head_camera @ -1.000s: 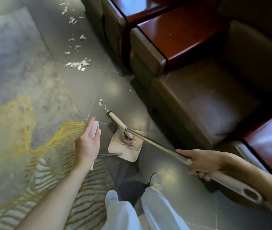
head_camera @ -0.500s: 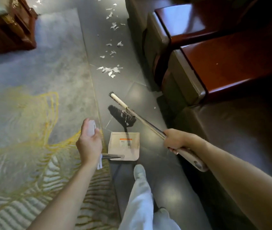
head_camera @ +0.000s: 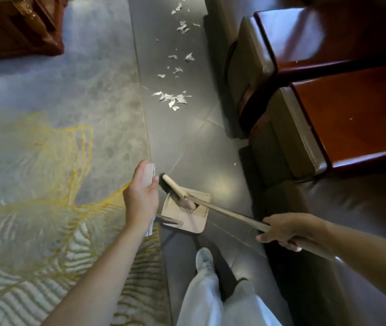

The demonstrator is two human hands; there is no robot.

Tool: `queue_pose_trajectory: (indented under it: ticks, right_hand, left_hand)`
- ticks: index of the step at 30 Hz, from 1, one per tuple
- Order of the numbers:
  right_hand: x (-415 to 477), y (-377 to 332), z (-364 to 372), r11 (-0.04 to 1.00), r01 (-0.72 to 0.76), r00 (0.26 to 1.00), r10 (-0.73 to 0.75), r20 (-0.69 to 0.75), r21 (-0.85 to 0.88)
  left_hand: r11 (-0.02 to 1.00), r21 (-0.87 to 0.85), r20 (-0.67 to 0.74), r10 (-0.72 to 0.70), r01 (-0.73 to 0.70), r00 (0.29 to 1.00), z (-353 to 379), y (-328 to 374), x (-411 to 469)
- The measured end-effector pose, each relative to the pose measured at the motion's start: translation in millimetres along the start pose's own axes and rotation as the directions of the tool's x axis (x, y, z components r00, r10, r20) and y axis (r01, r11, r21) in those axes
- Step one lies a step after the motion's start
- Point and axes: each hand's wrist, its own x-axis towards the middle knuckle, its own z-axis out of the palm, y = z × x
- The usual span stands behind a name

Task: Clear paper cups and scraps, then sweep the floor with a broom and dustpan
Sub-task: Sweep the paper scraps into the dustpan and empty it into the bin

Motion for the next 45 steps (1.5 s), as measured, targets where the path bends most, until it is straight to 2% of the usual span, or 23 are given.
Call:
queue_pose_trajectory:
  ticks: [3,7,10,13,18,22,27,30,35,39,41,43,45]
  right_hand:
    - [-23,33,-17,0.969,0.058,0.995,-0.077,0.07,0.241]
    - [-31,64,-32,0.941,0.107,0.994,-0.109,-0.014,0.32]
    - [-24,85,-56,0.969,0.137,0.984,-0.109,-0.14,0.205]
    - [-15,108,-88,0.987,0.098,0.971,-0.066,-0.23,0.129]
    - [13,143,-126,0.997,-0.008,0.962,0.029,-0.271,0.078]
    - [43,149,-133,1.0,0.017,0.972,-0.013,-0.234,0.015]
    - [34,151,-140,0.988,0.128,0.992,-0.126,-0.031,0.086]
    - [16,144,-160,0.981,0.163,0.987,-0.163,-0.008,0.103]
    - [1,105,-211,0.983,0.184,0.979,-0.181,-0.099,0.024]
    - [26,49,-288,0.987,0.141,0.964,-0.155,-0.215,-0.08]
    - [42,17,-326,0.99,0.126,0.957,-0.14,-0.252,-0.07]
    - [57,-15,-362,0.989,0.121,0.948,-0.139,-0.287,-0.079]
    - [68,-46,-399,0.982,0.106,0.925,-0.156,-0.346,-0.158]
  left_hand:
    - [1.0,0.011,0.079,0.028,-0.029,0.996,7,10,4]
    - [0.995,-0.014,0.116,0.102,-0.101,0.988,21,26,3]
    - [0.991,-0.004,0.164,0.133,-0.134,0.977,43,45,8]
    - [0.99,0.019,0.218,0.131,-0.139,0.967,67,63,12]
    - [0.99,0.036,0.254,0.126,-0.139,0.959,112,92,17]
    - [0.992,0.041,0.251,0.104,-0.118,0.962,140,112,18]
    - [0.993,0.047,0.196,0.098,-0.11,0.976,149,123,35]
    - [0.994,0.032,0.169,0.096,-0.103,0.981,151,125,52]
    - [0.998,0.003,0.059,0.057,-0.057,0.997,145,130,101]
    - [0.999,-0.045,-0.032,0.004,-0.005,0.999,140,139,163]
    - [0.997,-0.075,-0.075,-0.029,0.023,0.997,136,138,199]
    - [0.992,-0.11,-0.092,-0.066,0.055,0.994,132,135,238]
    - [0.987,-0.138,-0.09,-0.098,0.085,0.991,130,134,278]
